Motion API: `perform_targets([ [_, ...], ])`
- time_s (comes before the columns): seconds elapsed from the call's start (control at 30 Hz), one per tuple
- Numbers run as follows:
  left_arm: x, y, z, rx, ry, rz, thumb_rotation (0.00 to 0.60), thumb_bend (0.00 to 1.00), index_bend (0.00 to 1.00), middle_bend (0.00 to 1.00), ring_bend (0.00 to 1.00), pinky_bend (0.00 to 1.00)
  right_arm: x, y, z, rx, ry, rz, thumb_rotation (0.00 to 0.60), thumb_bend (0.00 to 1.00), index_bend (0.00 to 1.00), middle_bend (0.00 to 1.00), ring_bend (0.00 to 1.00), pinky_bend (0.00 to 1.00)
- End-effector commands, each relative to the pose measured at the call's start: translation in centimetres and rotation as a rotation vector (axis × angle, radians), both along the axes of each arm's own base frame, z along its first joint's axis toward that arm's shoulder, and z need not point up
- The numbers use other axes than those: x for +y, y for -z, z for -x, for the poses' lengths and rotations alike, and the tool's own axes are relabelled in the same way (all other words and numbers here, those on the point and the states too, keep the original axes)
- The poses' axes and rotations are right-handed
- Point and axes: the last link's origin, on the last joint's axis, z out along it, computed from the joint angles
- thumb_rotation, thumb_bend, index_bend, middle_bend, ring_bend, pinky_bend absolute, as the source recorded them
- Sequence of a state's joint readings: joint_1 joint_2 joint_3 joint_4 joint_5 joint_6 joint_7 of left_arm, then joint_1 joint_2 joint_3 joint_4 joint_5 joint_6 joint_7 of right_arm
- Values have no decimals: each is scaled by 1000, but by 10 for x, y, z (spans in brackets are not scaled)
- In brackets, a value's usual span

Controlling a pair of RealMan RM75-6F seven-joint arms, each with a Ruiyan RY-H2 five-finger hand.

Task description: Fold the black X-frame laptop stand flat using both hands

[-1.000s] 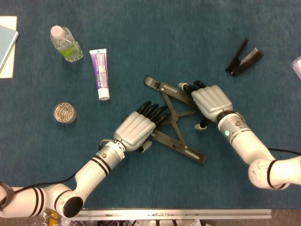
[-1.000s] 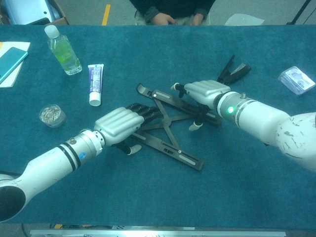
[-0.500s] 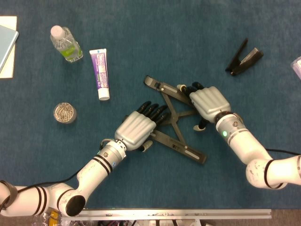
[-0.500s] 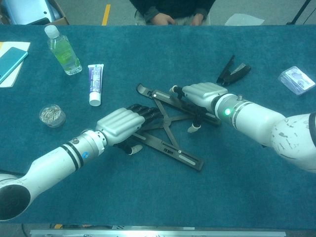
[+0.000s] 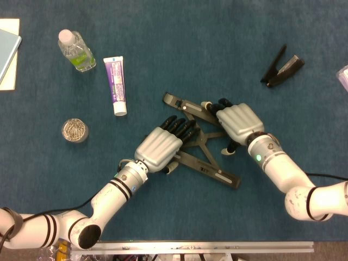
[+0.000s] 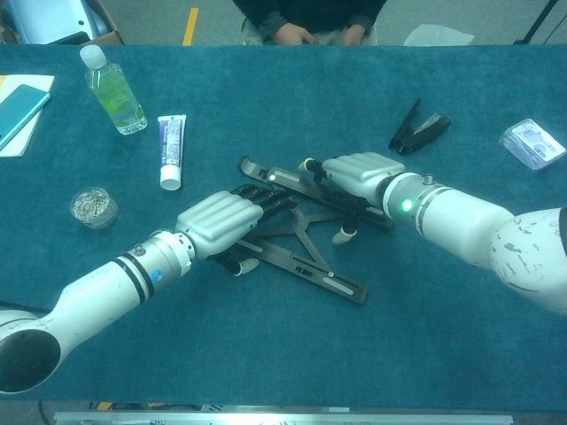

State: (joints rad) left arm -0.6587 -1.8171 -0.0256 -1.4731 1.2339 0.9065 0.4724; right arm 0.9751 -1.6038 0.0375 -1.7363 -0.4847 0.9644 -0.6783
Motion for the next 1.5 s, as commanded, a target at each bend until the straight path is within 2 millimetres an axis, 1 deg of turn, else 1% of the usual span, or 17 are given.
perform_targets([
  [0.03,0,1,-1,-4,-2,0,600,338,0,0,0,0,2,0,-1,-5,-1,-5,600,0,0,188,79,338],
  [0.37,3,1,-3,-13,-7,-7,600,338,0,0,0,0,8,3,-7,-18,-11,-29,600,0,0,188,79,338],
  [0.73,9,2,-2,-10,-31,-8,600,338,0,0,0,0,14,6,-13,-34,-17,-43,600,0,0,187,79,338],
  [1.0,12,2,-1,-3,-33,-12,600,338,0,0,0,0,18,4,-15,-19,-24,-48,600,0,0,174,80,338],
  [1.33,15,3,-3,5,-37,-15,600,338,0,0,0,0,25,6,-23,-25,-37,-56,600,0,0,254,91,338],
  [1.5,16,3,-4,7,-35,-15,600,338,0,0,0,0,28,8,-25,-39,-38,-69,600,0,0,269,102,338],
])
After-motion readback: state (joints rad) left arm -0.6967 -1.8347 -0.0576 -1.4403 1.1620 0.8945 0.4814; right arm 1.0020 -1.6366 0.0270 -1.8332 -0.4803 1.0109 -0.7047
